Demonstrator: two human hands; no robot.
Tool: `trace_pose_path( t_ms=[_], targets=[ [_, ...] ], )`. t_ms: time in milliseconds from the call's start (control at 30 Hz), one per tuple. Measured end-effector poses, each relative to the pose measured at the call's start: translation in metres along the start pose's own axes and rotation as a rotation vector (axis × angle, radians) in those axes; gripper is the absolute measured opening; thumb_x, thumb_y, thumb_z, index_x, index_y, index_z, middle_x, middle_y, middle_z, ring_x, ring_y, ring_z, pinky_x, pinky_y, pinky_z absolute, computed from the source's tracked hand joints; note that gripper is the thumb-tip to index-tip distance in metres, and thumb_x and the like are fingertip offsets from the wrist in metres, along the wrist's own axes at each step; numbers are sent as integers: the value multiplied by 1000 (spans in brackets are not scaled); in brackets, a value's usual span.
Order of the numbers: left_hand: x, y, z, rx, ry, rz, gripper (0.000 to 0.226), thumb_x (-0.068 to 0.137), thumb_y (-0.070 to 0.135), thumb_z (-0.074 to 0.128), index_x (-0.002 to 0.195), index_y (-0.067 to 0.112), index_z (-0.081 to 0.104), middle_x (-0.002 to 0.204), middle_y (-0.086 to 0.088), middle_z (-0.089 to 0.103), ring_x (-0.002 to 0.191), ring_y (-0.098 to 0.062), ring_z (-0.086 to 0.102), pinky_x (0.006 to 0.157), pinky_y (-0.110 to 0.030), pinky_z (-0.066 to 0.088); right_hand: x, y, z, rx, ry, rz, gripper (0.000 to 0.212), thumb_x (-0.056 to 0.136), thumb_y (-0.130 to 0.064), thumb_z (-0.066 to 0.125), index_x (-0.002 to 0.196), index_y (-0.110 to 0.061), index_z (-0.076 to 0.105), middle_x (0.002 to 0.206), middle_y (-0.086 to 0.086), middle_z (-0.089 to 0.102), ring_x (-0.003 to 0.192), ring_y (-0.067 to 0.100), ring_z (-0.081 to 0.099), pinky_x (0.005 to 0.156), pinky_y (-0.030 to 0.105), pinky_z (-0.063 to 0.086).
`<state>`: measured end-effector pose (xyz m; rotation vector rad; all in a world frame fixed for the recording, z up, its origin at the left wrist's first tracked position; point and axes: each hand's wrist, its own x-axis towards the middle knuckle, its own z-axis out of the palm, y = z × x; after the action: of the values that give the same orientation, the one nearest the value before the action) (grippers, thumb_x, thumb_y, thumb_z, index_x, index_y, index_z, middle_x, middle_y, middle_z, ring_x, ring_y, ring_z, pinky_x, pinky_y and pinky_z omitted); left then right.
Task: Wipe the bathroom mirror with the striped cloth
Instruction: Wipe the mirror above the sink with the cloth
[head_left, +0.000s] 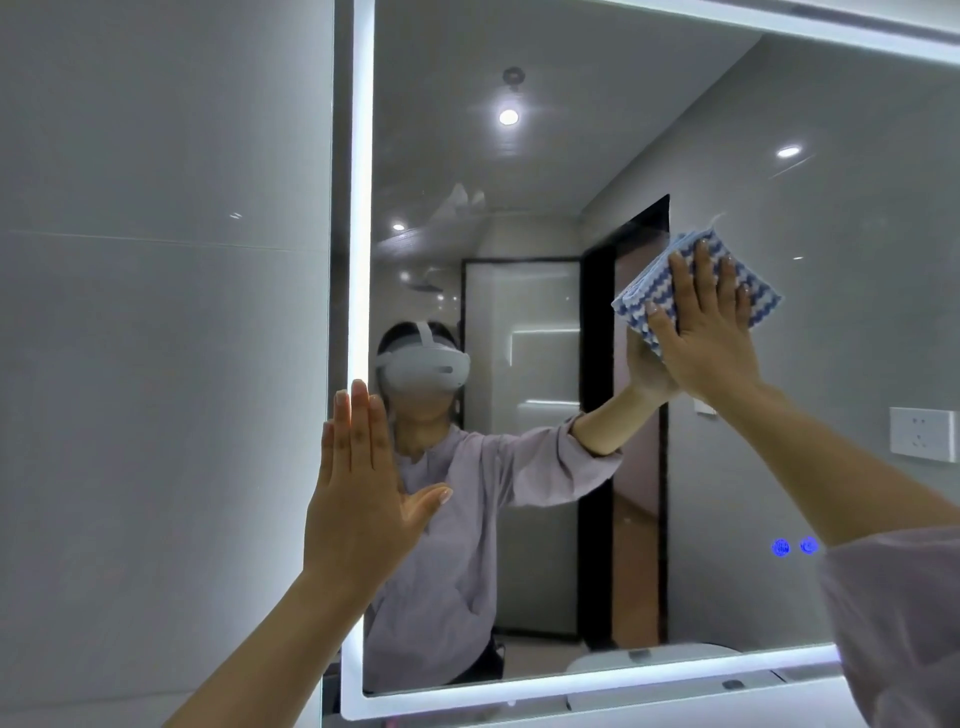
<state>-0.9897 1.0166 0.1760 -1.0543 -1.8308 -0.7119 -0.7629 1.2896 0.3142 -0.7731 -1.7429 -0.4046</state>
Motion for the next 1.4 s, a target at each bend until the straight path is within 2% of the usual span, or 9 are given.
trace_pose_path(
  t_ms=[100,333,633,933,1100,1233,1333,1400],
  targets=[
    [0,1,1,-16,4,-2,111,72,82,22,148,3,4,158,-13,-2,146,-29,-2,117,-38,5,7,-5,-1,35,-15,10,64,88,-58,13,145,-46,-16,159,-11,-15,146,19,-16,116,41,-13],
    [1,1,1,-10,15,-1,110,73,82,23,148,3,6,158,-13,-1,146,-29,0,116,-38,5,21,-48,-12,65,0,-69,73,86,-63,9,151,-34,-6,160,-3,-11,146,24,-14,116,44,-12],
    [-1,2,0,-15,11,-10,113,72,81,32,148,4,1,158,-12,-6,146,-27,-5,117,-37,3,25,-159,-12,58,12,-326,70,95,-55,22,152,-26,-7,161,1,-11,146,30,-15,116,51,-11],
    [0,4,-3,-9,6,-36,113,70,81,26,148,6,-3,158,-10,-10,146,-25,-8,115,-32,-6,20,-249,-2,-4,-46,-588,72,95,-59,27,152,-25,-2,161,2,-8,146,28,-15,117,54,-6],
    [2,5,-3,-14,23,-37,111,70,81,30,149,7,3,158,-10,-3,145,-27,-1,115,-35,-2,16,-262,1,-20,-45,-611,72,95,-59,25,153,-25,1,161,3,-7,146,29,-14,117,54,-4],
    [1,6,-4,-27,28,-38,111,70,80,31,149,6,7,158,-11,0,145,-28,1,116,-38,4,20,-255,3,-58,-11,-637,70,94,-61,21,152,-28,-1,161,1,-7,147,26,-13,118,49,-9],
    [-1,6,-4,-24,16,-28,111,70,80,31,149,5,4,158,-11,-3,146,-27,-2,116,-37,3,29,-243,-1,-71,3,-655,68,95,-62,20,151,-31,-4,161,-2,-8,147,24,-13,117,45,-14],
    [0,4,-3,-18,11,-27,111,71,80,31,149,6,1,158,-11,-5,146,-27,-3,116,-37,3,38,-229,-5,-71,11,-596,68,95,-62,17,151,-30,-6,161,0,-10,146,24,-15,116,44,-16]
  ],
)
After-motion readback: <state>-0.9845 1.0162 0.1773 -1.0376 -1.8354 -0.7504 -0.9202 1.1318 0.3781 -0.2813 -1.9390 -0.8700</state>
